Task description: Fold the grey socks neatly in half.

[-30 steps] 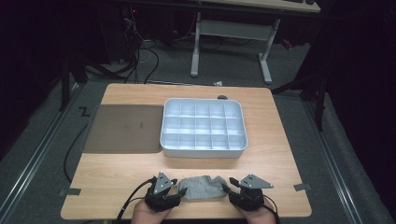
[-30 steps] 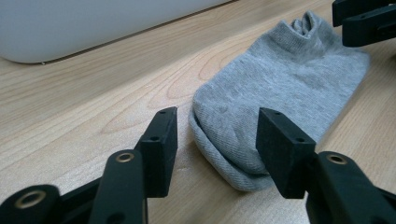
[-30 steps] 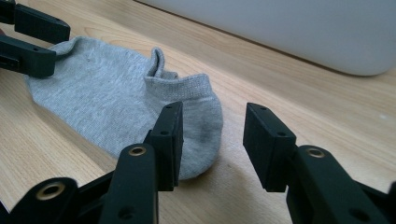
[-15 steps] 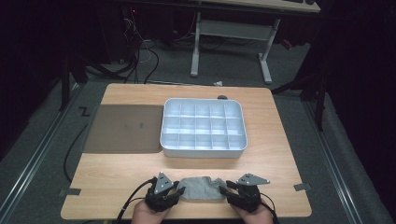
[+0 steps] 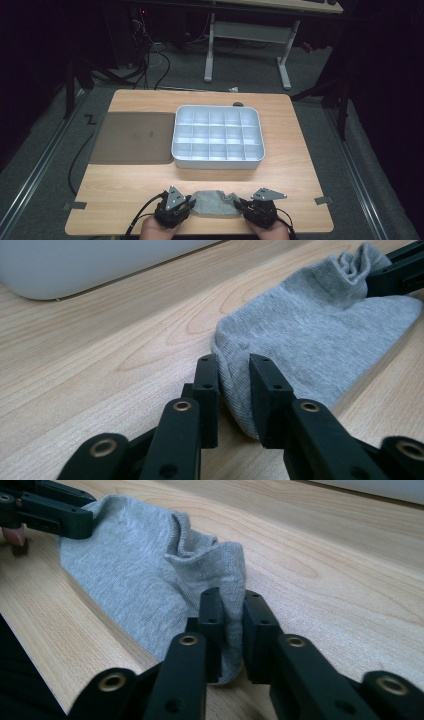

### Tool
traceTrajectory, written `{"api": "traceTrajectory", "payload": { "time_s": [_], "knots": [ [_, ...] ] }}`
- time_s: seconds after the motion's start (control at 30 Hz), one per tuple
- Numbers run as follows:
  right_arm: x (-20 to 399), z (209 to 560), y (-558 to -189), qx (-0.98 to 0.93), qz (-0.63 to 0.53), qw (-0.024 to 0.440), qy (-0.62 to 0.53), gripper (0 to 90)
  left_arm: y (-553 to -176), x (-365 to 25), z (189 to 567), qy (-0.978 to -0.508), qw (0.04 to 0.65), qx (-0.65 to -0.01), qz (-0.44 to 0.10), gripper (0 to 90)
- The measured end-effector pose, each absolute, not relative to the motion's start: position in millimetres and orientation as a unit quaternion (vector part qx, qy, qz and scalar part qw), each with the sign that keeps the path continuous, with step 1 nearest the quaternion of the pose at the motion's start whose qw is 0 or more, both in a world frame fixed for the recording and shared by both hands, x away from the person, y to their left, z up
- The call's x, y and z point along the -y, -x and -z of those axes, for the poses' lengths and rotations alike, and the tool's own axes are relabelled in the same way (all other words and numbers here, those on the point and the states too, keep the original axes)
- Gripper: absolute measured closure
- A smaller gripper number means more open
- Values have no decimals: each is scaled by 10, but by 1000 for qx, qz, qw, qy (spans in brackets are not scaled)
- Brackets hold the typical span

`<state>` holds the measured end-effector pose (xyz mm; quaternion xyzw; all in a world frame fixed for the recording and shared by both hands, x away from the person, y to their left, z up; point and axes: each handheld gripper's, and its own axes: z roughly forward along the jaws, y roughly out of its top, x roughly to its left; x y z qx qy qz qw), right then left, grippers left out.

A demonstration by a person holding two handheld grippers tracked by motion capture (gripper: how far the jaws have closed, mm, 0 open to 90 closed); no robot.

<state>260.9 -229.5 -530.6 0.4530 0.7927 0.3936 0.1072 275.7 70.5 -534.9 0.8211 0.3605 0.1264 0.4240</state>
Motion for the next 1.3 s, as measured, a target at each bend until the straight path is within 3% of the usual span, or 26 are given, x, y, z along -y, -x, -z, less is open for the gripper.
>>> {"api": "traceTrajectory", "payload": {
  "time_s": [0.17,0.23,0.33,0.4,0.6,0.73,1.3],
  "knots": [
    [2282,5270,-2589,-794,-391,123,-448,853,-2753,-708,5342,-819,426,-361,-129,751],
    [2266,5245,-2576,-795,-388,137,-446,853,-2736,-717,5280,-811,436,-360,-146,670],
    [2274,5223,-2573,-794,-391,144,-443,853,-2706,-707,5189,-802,452,-357,-157,645],
    [2287,5210,-2573,-791,-393,145,-446,852,-2662,-558,5083,-801,473,-340,-140,656],
    [2327,5184,-2571,-787,-398,149,-448,852,-2671,-29,5187,-834,449,-300,-112,673],
    [2342,5169,-2565,-787,-397,150,-447,851,-2732,124,5233,-835,450,-300,-101,685],
    [2358,5035,-2559,-772,-429,141,-448,853,-2764,349,5324,-848,425,-302,-96,765]
  ]
}}
